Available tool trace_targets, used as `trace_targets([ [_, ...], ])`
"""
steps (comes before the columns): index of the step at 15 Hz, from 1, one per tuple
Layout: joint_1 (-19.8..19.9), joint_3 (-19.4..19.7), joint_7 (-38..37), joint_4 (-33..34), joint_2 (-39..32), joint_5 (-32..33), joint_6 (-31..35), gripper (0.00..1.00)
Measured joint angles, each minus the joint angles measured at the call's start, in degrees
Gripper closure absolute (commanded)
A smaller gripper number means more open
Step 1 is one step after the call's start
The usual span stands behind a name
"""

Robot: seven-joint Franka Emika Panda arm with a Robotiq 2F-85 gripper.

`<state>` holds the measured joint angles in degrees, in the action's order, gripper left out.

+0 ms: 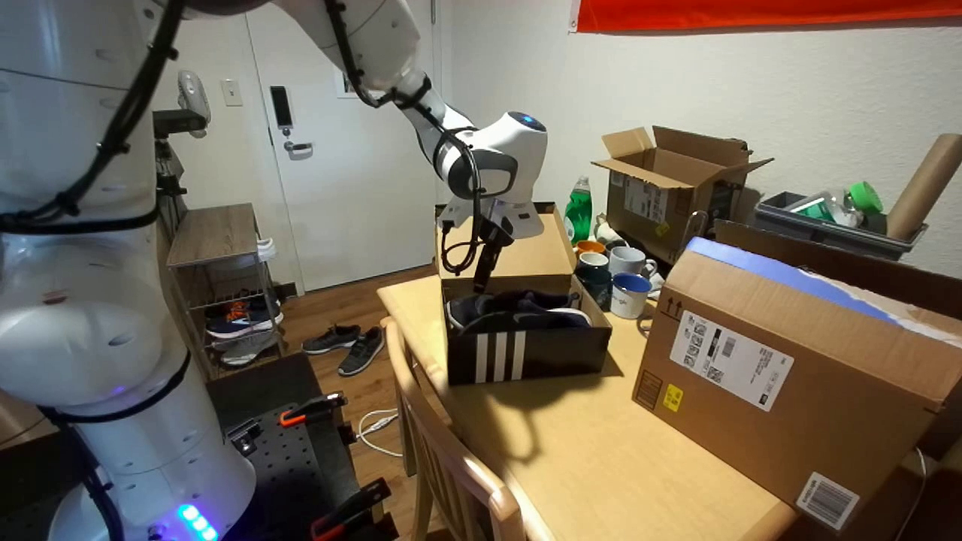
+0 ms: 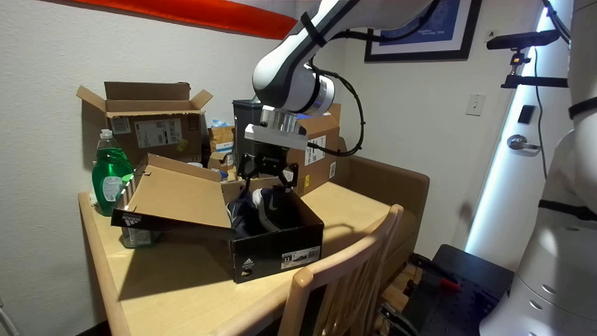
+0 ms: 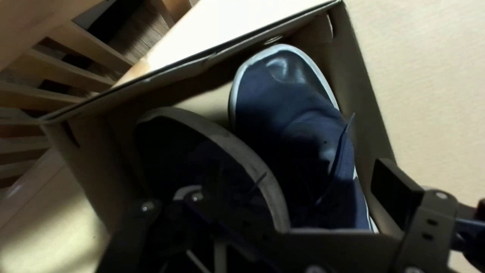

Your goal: Remove the shoes from the box

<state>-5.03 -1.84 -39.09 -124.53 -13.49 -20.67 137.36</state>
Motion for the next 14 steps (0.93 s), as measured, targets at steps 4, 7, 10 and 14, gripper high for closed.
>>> trace_targets([
  [4, -0.23, 0.09, -3.22, 1.59, -0.05, 2.62, -2.88, 0.00],
  [7, -0.79, 0.08, -4.61, 3.27, -0.57, 3.88, -4.69, 0.00],
  [10, -1.21, 0.06, -5.14, 5.49, -2.05, 4.23, -6.42, 0.00],
  [14, -1.46, 0.06, -5.14, 8.18, -4.67, 4.23, -7.63, 0.00],
])
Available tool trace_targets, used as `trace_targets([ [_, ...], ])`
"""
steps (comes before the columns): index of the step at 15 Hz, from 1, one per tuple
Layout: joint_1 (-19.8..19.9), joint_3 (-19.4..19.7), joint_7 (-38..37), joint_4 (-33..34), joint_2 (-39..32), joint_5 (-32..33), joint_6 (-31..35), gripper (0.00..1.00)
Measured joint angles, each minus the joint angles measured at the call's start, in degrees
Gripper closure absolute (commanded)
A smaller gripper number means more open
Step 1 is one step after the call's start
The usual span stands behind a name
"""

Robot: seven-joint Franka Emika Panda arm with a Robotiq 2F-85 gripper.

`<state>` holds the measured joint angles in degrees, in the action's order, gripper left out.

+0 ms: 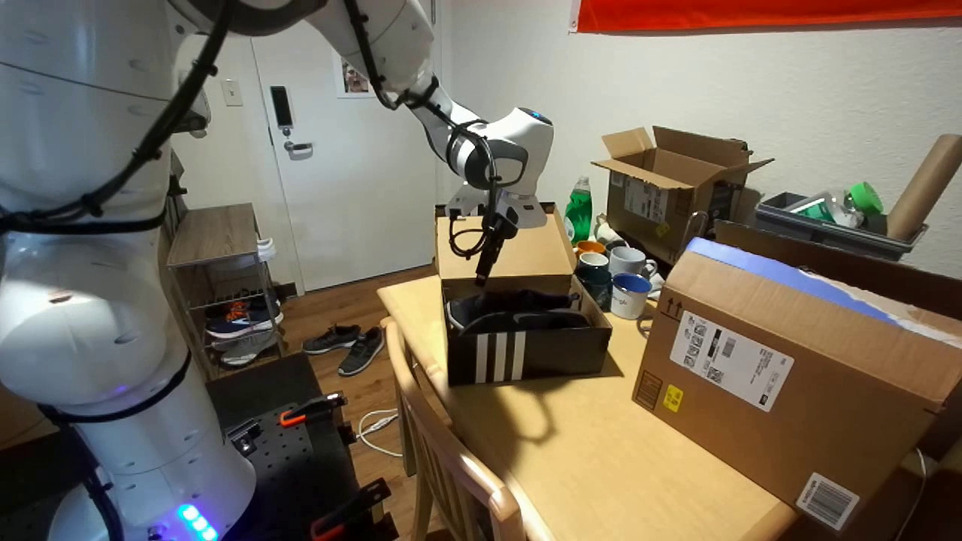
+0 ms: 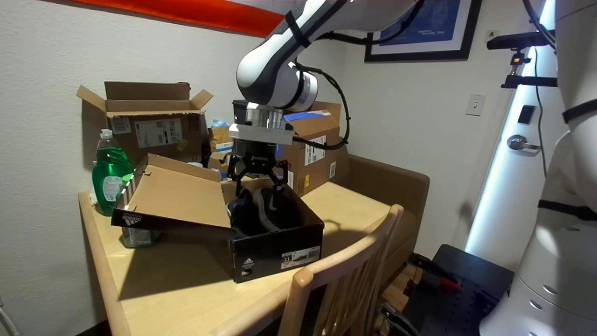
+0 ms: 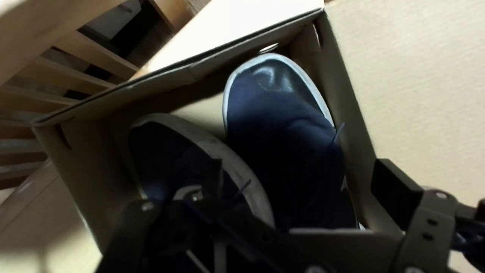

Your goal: Remove the shoes from the box

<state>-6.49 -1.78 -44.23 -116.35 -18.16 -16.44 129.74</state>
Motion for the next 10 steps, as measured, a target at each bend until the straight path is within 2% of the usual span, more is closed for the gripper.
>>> trace_targets([
  [10, -0.08, 0.00, 0.00, 4.25, -4.83, 0.00, -1.03, 0.00],
])
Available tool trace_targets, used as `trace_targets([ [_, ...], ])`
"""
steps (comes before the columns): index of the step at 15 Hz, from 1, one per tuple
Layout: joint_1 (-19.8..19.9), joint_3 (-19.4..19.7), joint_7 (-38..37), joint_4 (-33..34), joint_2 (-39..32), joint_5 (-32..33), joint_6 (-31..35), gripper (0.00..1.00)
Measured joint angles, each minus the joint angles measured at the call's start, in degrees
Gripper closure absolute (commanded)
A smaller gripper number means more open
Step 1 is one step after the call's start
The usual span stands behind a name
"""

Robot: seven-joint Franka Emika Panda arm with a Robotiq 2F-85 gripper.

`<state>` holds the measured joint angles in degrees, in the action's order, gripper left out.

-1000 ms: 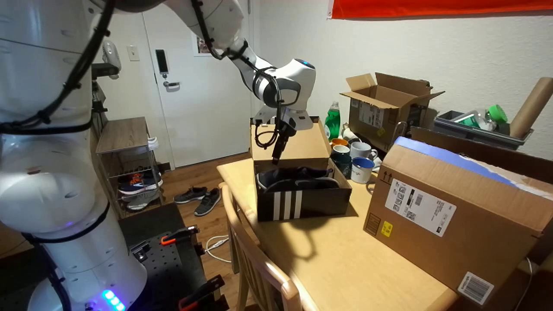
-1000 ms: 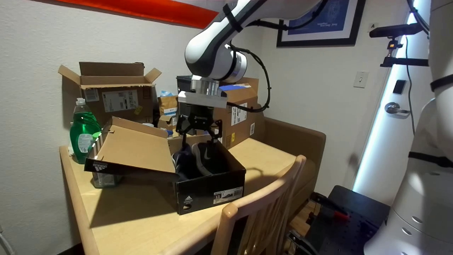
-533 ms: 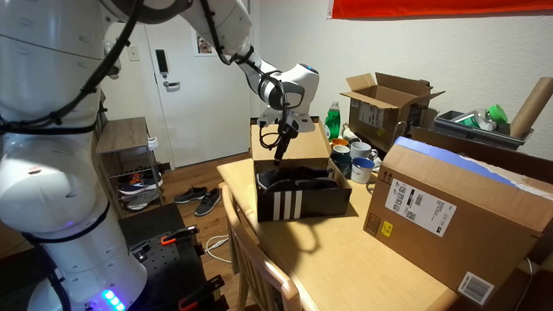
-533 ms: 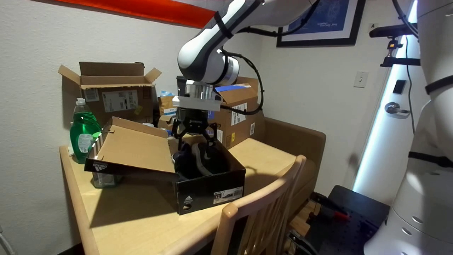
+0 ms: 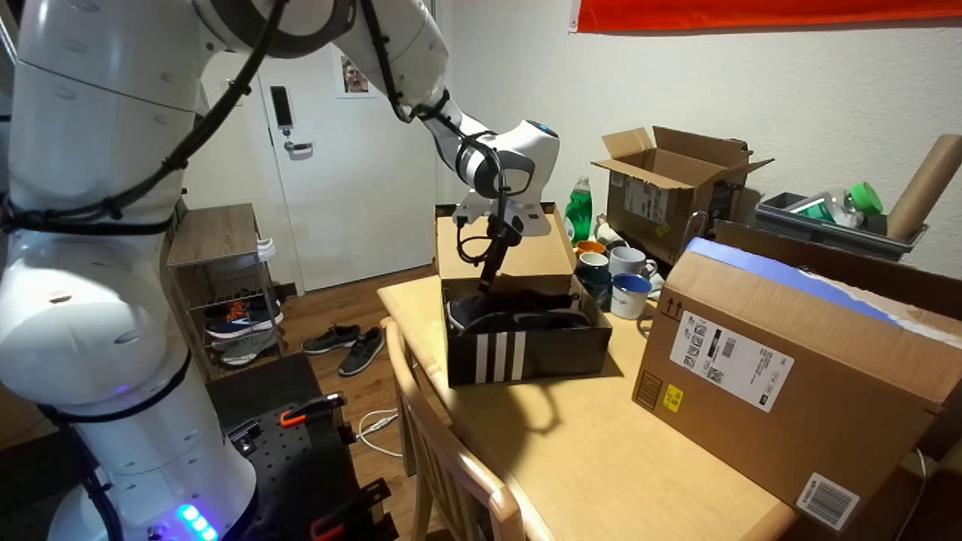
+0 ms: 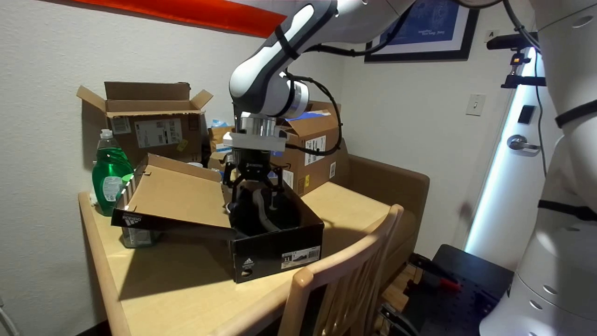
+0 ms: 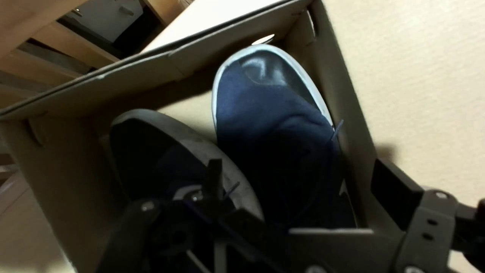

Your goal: Remove the shoes from the box

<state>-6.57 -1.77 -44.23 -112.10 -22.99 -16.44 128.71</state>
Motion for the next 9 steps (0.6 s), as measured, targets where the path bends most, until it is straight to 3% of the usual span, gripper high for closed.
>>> trace_targets([
  [9, 0.04, 0.05, 0.00, 0.23, -1.15, 0.00, -0.07, 0.00],
])
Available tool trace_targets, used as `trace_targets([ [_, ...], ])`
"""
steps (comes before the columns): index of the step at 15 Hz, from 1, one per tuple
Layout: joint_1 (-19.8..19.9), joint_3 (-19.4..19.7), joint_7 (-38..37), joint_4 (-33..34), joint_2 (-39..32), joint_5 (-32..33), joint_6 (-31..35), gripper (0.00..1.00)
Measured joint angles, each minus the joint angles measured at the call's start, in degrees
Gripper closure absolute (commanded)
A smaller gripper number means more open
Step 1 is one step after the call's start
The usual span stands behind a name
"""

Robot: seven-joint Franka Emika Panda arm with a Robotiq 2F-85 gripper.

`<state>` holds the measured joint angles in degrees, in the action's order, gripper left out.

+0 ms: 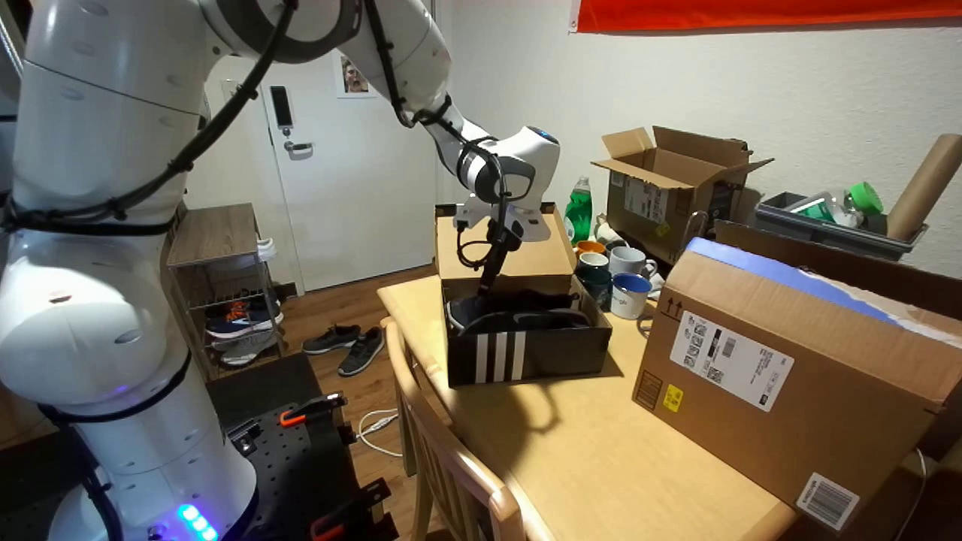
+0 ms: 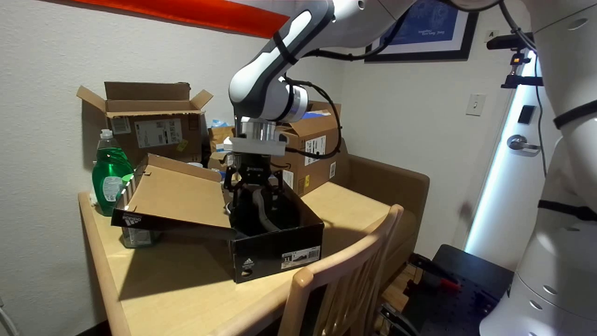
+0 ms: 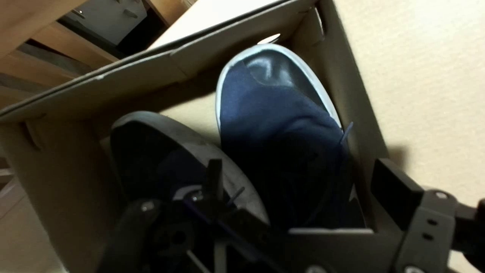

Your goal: Remove the shoes from the box

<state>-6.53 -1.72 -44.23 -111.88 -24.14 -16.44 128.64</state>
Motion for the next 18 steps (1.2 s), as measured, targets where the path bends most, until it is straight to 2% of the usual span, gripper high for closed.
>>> trace_targets([
  [18, -0.19, -0.10, 0.13, 2.22, -3.89, 0.00, 0.00, 0.00],
])
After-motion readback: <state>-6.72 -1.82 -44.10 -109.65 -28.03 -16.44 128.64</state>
